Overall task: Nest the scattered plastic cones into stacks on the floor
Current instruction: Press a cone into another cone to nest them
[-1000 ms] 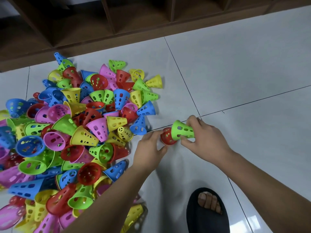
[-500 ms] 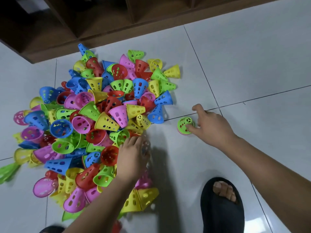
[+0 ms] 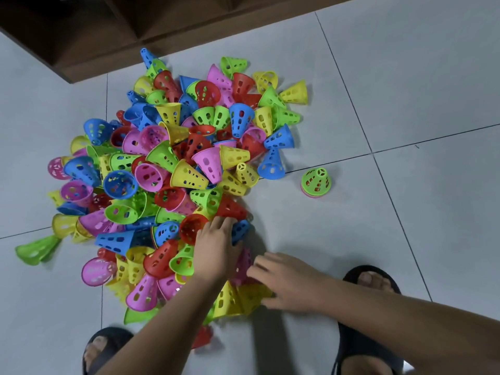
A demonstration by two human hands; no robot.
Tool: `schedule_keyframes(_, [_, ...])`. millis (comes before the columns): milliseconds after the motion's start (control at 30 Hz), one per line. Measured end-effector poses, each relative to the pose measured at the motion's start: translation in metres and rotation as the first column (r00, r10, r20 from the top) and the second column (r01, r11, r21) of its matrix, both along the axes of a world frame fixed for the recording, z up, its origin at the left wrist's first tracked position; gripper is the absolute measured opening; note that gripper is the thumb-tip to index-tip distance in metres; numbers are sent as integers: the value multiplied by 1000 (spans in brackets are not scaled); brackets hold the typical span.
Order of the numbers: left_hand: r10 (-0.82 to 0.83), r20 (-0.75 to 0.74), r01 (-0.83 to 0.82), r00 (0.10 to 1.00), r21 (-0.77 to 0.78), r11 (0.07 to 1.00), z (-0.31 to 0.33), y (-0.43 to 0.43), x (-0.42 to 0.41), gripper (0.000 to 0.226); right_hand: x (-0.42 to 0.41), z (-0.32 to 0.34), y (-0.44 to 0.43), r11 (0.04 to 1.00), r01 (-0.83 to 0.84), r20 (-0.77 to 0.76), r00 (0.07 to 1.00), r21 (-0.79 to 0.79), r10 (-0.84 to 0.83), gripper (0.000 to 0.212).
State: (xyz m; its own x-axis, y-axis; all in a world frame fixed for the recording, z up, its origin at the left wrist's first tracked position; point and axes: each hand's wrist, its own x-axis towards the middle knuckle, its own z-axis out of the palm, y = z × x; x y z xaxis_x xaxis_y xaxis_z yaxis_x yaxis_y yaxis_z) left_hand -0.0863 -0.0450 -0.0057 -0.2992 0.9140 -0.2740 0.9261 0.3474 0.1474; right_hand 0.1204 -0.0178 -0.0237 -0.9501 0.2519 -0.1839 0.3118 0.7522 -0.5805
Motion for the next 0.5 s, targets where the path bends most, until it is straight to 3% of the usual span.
schedule_keyframes(200, [-14,-38,12,999,-59,998,-6,4,1,59,-8,-5,-16,999,-10,80,997,33,7,58])
schedule_keyframes(367, [7,7,-6,1000,-59,998,-9,4,-3,57,-7,-7,-23,993,45,193,981,-110,-23,49])
schedule_keyframes(500, [59,104,-57,993,-20,998,-8,4,-3,56,-4,-13,-27,983,66,176,984,-173,-35,41])
